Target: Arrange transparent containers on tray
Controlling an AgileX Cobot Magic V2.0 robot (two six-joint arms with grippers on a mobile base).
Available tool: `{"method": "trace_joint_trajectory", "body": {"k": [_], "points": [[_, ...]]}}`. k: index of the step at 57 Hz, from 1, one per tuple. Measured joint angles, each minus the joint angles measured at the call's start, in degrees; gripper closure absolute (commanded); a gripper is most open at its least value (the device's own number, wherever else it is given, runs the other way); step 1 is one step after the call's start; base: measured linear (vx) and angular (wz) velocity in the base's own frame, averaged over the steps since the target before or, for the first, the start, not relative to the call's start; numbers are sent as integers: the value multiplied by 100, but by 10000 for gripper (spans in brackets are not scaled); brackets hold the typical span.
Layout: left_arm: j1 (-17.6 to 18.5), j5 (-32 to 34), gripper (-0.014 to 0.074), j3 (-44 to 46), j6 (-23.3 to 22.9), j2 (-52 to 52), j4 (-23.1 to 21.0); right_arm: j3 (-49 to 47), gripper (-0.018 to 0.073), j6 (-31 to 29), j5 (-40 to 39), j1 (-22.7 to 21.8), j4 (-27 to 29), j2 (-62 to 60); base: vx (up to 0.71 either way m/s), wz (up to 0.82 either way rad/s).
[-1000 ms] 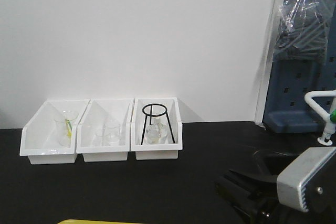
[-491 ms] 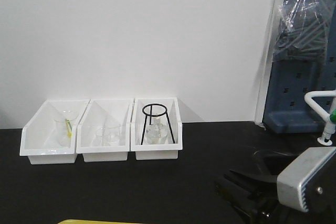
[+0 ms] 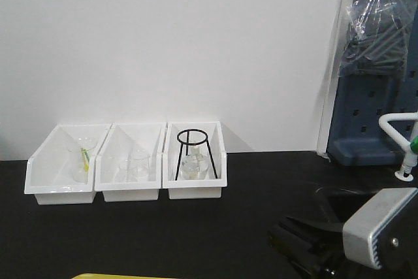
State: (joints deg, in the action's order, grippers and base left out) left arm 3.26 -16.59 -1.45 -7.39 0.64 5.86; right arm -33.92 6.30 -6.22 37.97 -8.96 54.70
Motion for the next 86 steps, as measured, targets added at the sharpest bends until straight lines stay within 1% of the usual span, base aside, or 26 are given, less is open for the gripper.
{"method": "trace_joint_trajectory", "body": {"k": [33,38,44,47,50,55,58,63,67,71,77,86], "points": [[0,0,597,0,0,0,0,20,572,-22,0,0,-4,0,0,0],[0,0,597,0,0,0,0,200,572,-234,-5,0,-4,-122,0,0],[0,0,597,0,0,0,0,824,572,-754,-35,-37,179,-549,0,0],[0,0,597,0,0,0,0,1280,572,-949,-35,-193,469,-918,0,0],[0,0,597,0,0,0,0,1643,572,-1009,-35,-486,756,-1242,0,0],[0,0,597,0,0,0,0,2293,572,-1023,6,-1162,1121,-1940,0,0],[0,0,597,0,0,0,0,2658,572,-1023,6,-1561,1149,-2441,0,0],[0,0,597,0,0,0,0,3161,571,-1023,6,-2245,1010,-3249,0,0],[0,0,597,0,0,0,0,3470,571,-1023,71,-2640,896,-3934,0,0],[0,0,597,0,0,0,0,3556,571,-1009,281,-2906,896,-4580,0,0],[0,0,597,0,0,0,0,3563,571,-964,710,-3117,896,-5334,0,0],[0,-24,597,0,0,0,0,3563,571,-937,866,-3174,896,-5523,0,0]]}}
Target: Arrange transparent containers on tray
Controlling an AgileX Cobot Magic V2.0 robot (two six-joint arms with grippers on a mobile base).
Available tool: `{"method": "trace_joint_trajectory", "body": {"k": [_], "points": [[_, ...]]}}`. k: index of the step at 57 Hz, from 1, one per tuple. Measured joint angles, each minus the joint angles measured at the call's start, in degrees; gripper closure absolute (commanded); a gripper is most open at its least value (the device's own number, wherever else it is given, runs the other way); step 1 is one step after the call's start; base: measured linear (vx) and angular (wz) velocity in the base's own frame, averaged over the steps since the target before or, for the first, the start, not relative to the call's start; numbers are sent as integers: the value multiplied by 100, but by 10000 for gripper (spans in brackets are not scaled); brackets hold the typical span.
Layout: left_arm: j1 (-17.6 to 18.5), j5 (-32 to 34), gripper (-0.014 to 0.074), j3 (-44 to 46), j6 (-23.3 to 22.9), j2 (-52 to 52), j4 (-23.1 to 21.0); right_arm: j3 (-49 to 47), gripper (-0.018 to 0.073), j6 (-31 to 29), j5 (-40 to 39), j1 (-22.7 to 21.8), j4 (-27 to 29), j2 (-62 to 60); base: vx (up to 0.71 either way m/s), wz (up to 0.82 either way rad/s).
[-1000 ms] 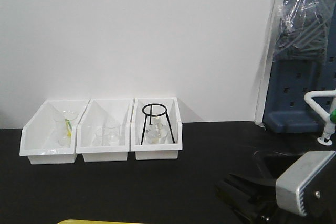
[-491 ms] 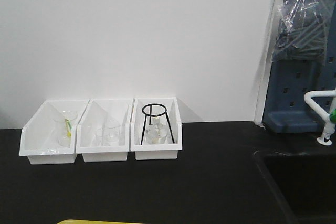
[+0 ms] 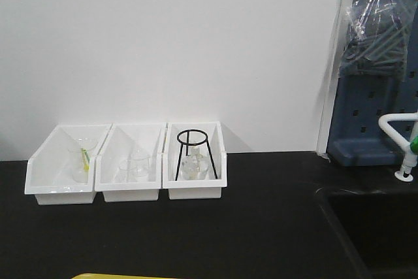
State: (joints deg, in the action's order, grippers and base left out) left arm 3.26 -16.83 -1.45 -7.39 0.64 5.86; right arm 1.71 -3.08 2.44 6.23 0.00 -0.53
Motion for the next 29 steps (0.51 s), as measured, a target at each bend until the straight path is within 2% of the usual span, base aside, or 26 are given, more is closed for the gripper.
{"method": "trace_joint_trajectory", "body": {"k": [29], "points": [[0,0,597,0,0,0,0,0,571,14,40,0,0,-6,0,0]]}}
